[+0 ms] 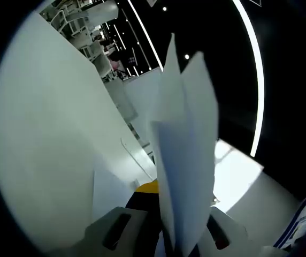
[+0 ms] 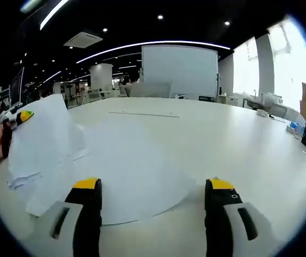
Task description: Organize the stack of printing papers by aligning and flattening the scattered papers on the table
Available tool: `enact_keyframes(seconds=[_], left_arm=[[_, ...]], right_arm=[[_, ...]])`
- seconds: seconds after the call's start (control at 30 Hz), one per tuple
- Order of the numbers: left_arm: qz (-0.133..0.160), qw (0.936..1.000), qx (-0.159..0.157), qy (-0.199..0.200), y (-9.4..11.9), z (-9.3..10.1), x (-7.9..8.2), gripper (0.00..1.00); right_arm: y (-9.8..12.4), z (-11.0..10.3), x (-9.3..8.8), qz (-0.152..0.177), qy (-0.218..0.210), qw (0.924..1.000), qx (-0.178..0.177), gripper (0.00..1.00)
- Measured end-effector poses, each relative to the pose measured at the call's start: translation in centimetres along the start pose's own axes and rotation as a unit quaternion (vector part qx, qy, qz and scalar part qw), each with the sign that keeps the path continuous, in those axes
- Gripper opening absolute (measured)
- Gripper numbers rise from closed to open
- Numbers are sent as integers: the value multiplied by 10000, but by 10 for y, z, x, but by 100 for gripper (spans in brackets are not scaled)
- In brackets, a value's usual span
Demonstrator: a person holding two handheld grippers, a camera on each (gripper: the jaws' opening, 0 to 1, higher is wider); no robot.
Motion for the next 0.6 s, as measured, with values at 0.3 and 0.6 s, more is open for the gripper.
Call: enact_keyframes(seconds=[0.3, 0.6], left_arm=[[1, 10000, -1, 14, 0, -1, 1, 6], [1, 10000, -1, 16, 0, 1, -1, 6]], right_arm=[[0, -1, -1, -45, 23, 10000, 54, 69], [0, -1, -1, -46, 41, 9999, 87, 63]])
Point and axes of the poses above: the point that each gripper's makers call its tool centre point, and the gripper's own axes: y roughly backward along the fingers, z roughly to its right, x roughly out of its top, the point moved 9 cm from there along y, roughly backward along the fingers, and after that the axes turned 9 degrees about -z, right-handed, at the moved point
